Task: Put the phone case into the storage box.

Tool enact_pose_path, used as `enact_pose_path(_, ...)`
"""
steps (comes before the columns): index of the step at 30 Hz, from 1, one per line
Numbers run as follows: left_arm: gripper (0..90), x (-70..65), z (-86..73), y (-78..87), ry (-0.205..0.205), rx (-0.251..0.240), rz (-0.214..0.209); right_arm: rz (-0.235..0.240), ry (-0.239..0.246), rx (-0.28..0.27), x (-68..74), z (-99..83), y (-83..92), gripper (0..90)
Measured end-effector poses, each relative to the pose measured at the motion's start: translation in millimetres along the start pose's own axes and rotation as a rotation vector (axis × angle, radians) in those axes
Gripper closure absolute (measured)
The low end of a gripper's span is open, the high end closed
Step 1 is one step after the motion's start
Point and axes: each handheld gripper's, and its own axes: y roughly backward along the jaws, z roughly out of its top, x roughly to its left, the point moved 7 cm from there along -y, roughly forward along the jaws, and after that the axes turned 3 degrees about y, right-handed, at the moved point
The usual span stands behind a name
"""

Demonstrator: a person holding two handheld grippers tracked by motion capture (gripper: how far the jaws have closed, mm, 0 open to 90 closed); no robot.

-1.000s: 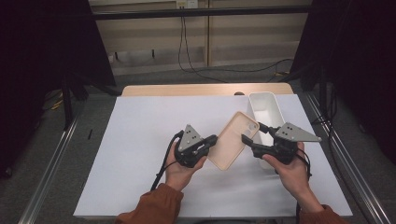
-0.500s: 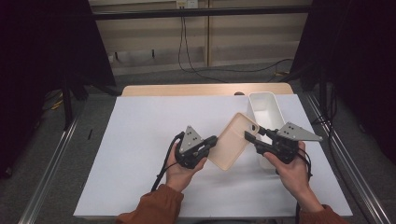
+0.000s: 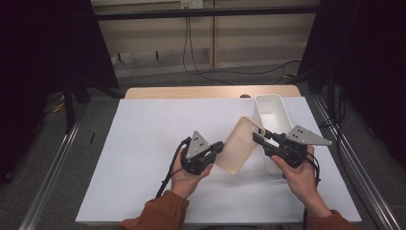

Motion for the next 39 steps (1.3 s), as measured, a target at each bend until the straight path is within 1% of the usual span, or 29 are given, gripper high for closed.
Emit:
enact_pose_path(2, 87.1, 0.2, -1.2, -0.4, -0.006, 0.005, 0.001, 0.002, 0.000, -0.010, 0.7, 0.9, 0.2, 69.5)
enact_pose_path(4, 87.0, 0.3, -2.7, -1.9, -0.005, 0.008, 0.002, 0.005, -0.005, -0.020, 1.7, 2.2, 0.6, 71.0)
enact_pose_path(9, 86.7, 0.9, -7.6, -5.8, 0.000, 0.019, 0.001, 0.018, 0.003, -0.036, 4.9, 4.3, 0.5, 75.1)
enact_pose_path(10, 86.8, 1.7, -8.5, -6.4, -0.005, 0.023, 0.005, 0.023, -0.002, -0.041, 5.7, 4.8, 0.4, 76.6)
enact_pose_path(11, 86.4, 2.0, -9.4, -7.2, -0.001, 0.028, 0.004, 0.029, -0.009, -0.047, 6.6, 5.5, 0.5, 77.7)
enact_pose_path(12, 86.3, 2.1, -10.3, -8.4, 0.003, 0.031, 0.002, 0.036, -0.007, -0.052, 7.5, 6.1, 0.6, 78.2)
enact_pose_path(13, 86.3, 2.5, -11.0, -8.7, -0.001, 0.035, 0.005, 0.040, -0.003, -0.052, 8.4, 6.4, 0.7, 78.6)
enact_pose_path(15, 85.9, 2.3, -12.6, -10.5, 0.011, 0.035, -0.004, 0.048, -0.003, -0.059, 10.3, 7.0, 0.5, 80.0)
enact_pose_path(18, 85.2, 3.5, -14.9, -12.3, 0.015, 0.045, -0.009, 0.054, 0.007, -0.070, 12.4, 8.5, 0.2, 81.0)
enact_pose_path(19, 84.9, 4.0, -15.1, -13.1, 0.024, 0.039, -0.013, 0.055, 0.008, -0.073, 13.1, 8.7, 0.1, 81.1)
enact_pose_path(20, 85.0, 4.6, -15.7, -13.7, 0.032, 0.044, -0.019, 0.057, 0.012, -0.074, 13.8, 8.9, -0.2, 81.1)
enact_pose_path(22, 84.3, 5.5, -16.4, -13.5, 0.030, 0.045, -0.023, 0.058, 0.013, -0.074, 14.8, 8.9, -0.4, 81.1)
enact_pose_path(23, 82.6, 5.3, -16.6, -13.7, 0.034, 0.043, -0.029, 0.057, 0.015, -0.076, 15.0, 9.0, -0.8, 81.1)
enact_pose_path(24, 77.9, 5.6, -16.6, -13.7, 0.037, 0.040, -0.030, 0.055, 0.023, -0.077, 14.8, 9.1, -1.0, 81.1)
enact_pose_path(25, 74.5, 5.2, -16.5, -13.8, 0.042, 0.040, -0.039, 0.050, 0.025, -0.077, 14.2, 9.1, -1.0, 81.1)
enact_pose_path(27, 72.5, 4.5, -16.3, -13.7, 0.037, 0.039, -0.045, 0.048, 0.018, -0.078, 12.4, 8.9, -0.6, 81.1)
enact_pose_path(29, 68.0, 3.9, -16.0, -13.6, 0.038, 0.034, -0.051, 0.049, 0.019, -0.081, 11.4, 9.1, -0.1, 81.1)
enact_pose_path(33, 58.4, 4.4, -14.7, -13.3, 0.049, 0.020, -0.053, 0.051, 0.019, -0.085, 10.7, 9.4, 0.5, 81.1)
enact_pose_path(36, 47.7, 5.9, -13.7, -13.3, 0.048, 0.009, -0.039, 0.054, 0.023, -0.087, 10.7, 9.8, 0.7, 81.1)
enact_pose_path(37, 46.5, 5.9, -13.8, -13.0, 0.054, 0.012, -0.042, 0.056, 0.025, -0.086, 10.8, 9.8, 0.7, 81.1)
enact_pose_path(38, 46.3, 6.1, -13.4, -12.8, 0.052, 0.006, -0.038, 0.056, 0.024, -0.088, 10.6, 10.0, 0.9, 81.1)
enact_pose_path(39, 44.2, 6.1, -13.0, -12.9, 0.051, 0.002, -0.036, 0.057, 0.021, -0.089, 10.5, 10.1, 1.0, 81.1)
